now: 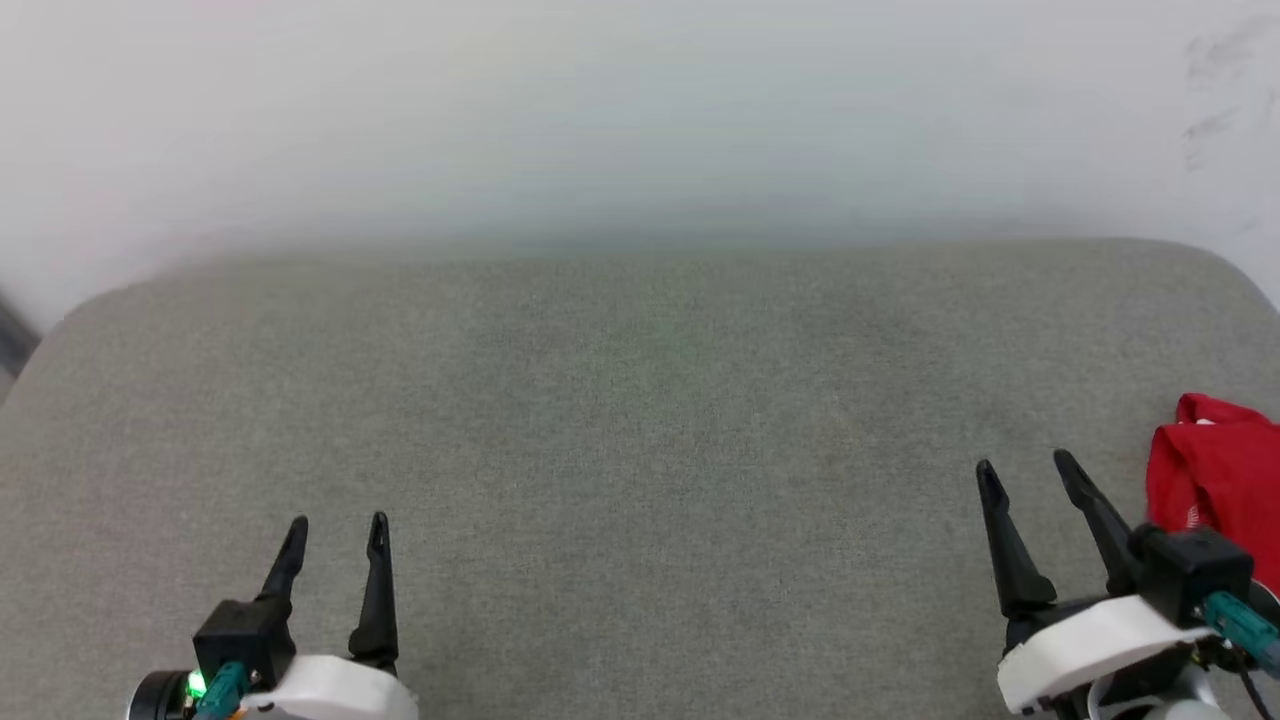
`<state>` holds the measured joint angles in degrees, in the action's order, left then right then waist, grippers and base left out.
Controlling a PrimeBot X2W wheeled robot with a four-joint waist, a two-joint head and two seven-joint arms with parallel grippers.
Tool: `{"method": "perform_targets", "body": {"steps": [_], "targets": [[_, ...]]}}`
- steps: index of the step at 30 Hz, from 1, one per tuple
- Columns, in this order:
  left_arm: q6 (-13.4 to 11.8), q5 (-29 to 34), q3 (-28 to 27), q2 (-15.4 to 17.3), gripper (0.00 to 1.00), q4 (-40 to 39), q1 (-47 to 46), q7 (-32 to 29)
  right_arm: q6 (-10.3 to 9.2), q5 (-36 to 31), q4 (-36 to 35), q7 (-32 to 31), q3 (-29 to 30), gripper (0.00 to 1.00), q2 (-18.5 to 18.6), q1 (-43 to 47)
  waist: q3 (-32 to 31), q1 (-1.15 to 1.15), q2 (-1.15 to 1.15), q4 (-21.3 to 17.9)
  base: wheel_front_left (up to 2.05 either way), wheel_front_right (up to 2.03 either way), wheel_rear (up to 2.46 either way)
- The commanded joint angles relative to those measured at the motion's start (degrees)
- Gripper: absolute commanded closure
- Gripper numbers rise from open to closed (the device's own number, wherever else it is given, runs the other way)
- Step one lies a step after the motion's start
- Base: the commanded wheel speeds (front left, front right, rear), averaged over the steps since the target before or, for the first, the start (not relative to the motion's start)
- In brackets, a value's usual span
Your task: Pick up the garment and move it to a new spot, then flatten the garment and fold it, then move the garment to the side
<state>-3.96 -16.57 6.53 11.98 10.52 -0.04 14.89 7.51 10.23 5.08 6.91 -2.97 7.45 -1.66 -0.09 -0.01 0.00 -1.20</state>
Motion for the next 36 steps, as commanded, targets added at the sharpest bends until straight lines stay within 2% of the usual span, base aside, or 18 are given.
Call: {"method": "perform_targets", "body": {"steps": [1,12,26,27,30,36], "targets": [[0.3,-0.1,-0.1,0.2,0.0,-0.2,0.9,0.3,-0.04,-0.3,-1.0,-0.2,0.3,0.0,-0.5,1.3,-0.7,0.01,0.0,-0.3,0.0,0.0,0.0],[0.7,-0.7,0.5,-0.1,0.0,-0.1,3.1,0.4,-0.04,-0.7,-5.3,-2.1,2.2,0.0,-1.8,6.6,-2.0,0.01,0.0,-0.9,0.0,0.0,0.0],[0.7,-0.8,0.8,0.1,0.0,0.0,2.4,0.4,-0.04,-0.4,-5.2,-1.3,1.3,0.0,-1.3,7.0,-1.9,0.01,0.0,-0.9,0.0,0.0,0.0],[0.7,-0.8,0.8,-0.1,1.0,0.0,2.7,0.0,0.0,-0.4,-5.1,-1.6,1.3,1.0,-1.5,6.4,-1.9,0.01,0.0,-0.9,0.0,0.0,0.0],[0.7,-0.9,0.9,-0.6,1.0,1.6,3.5,-0.2,0.0,-0.1,-3.5,-1.8,1.2,1.0,-1.8,6.7,-1.9,0.01,0.0,-0.9,0.0,0.0,0.0],[1.6,-7.1,-0.5,-1.3,1.0,1.9,2.5,-2.1,0.0,7.0,-2.6,-2.5,1.5,1.0,-1.8,5.9,-1.8,0.01,0.0,-0.8,0.0,0.0,0.0]]}}
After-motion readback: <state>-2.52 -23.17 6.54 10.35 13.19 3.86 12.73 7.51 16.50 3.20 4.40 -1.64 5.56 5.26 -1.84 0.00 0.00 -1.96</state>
